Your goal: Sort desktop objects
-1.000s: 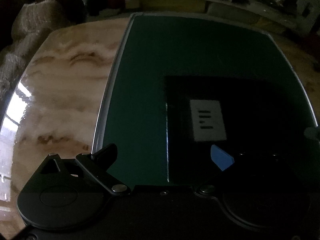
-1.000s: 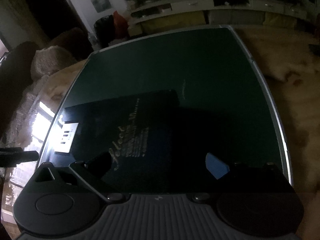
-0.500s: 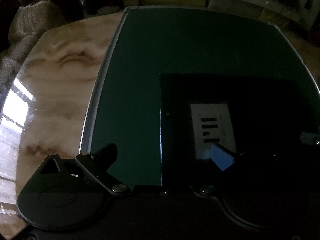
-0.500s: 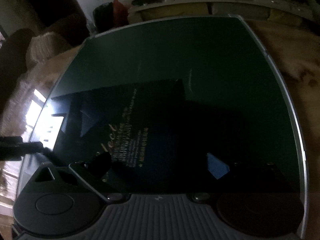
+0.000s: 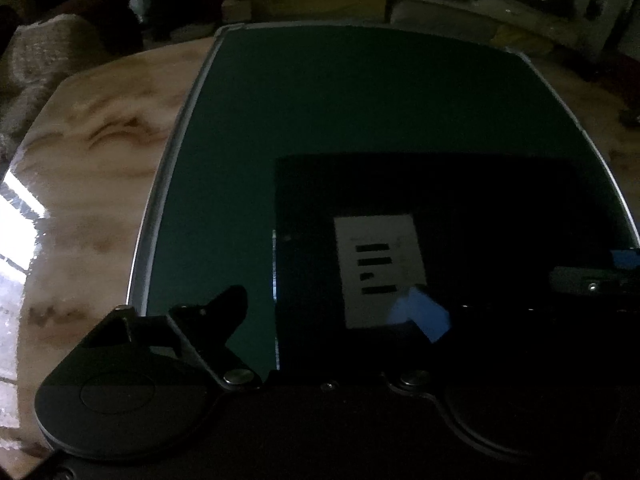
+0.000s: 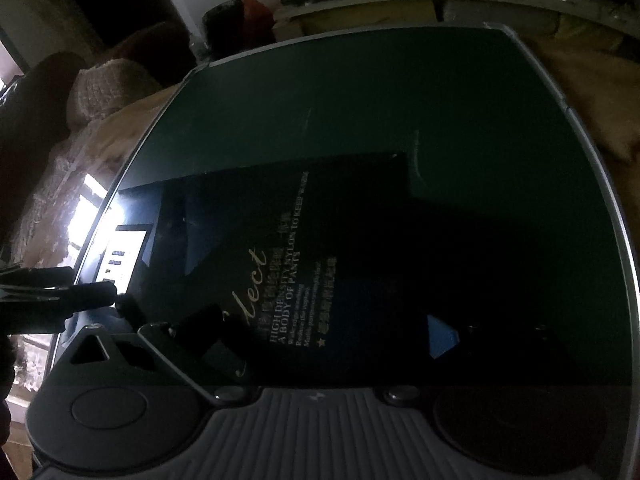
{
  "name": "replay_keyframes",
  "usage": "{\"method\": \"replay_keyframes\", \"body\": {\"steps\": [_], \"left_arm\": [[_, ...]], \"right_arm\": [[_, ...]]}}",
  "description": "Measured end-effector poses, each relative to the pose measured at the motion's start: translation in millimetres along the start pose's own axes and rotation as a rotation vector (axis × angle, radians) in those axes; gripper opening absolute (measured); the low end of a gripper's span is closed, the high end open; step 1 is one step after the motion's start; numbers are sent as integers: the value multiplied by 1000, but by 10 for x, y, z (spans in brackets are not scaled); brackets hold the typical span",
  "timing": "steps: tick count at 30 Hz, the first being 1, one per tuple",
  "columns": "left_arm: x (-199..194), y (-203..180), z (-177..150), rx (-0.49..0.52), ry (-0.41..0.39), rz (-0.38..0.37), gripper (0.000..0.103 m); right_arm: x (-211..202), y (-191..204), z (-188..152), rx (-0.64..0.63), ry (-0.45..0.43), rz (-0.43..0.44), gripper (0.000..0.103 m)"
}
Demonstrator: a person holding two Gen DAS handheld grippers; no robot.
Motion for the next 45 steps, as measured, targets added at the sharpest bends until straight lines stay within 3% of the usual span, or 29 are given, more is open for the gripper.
{"method": "replay_keyframes", "body": {"steps": [4, 14, 16, 21, 25, 30, 39, 45], "left_arm": [[5, -12, 0, -4, 3, -25, 76], [63, 259, 10, -101, 54, -137, 77], [72, 258, 9, -102, 56, -130, 85], [95, 190, 4, -98, 62, -135, 85], [101, 104, -1, -63, 51, -109, 91], [179, 143, -4, -65, 75, -156, 103], [225, 137, 44, -80, 92, -151, 103], [234, 161, 23, -120, 76, -159, 103]], "right_arm": [[11, -29, -19, -2, -8, 5, 103], [32, -53, -43, 8, -10, 11, 102], [37, -45, -41, 8, -13, 11, 102], [52, -9, -35, 2, -17, 2, 103], [41, 19, -26, -11, -18, -8, 103], [50, 21, -6, -13, -13, -6, 103], [57, -24, -10, -1, 0, 10, 103], [62, -112, -89, 69, -53, 39, 103]]}}
Point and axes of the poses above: each gripper's, at about its wrist camera, not at the fingertips, and x roughly the way its jaws point, y to its left, z to its top, the point moved 1 cm from there along x, roughly the way its jaws point, and after that the axes turned 6 degrees about -x, right-handed, at the moved point
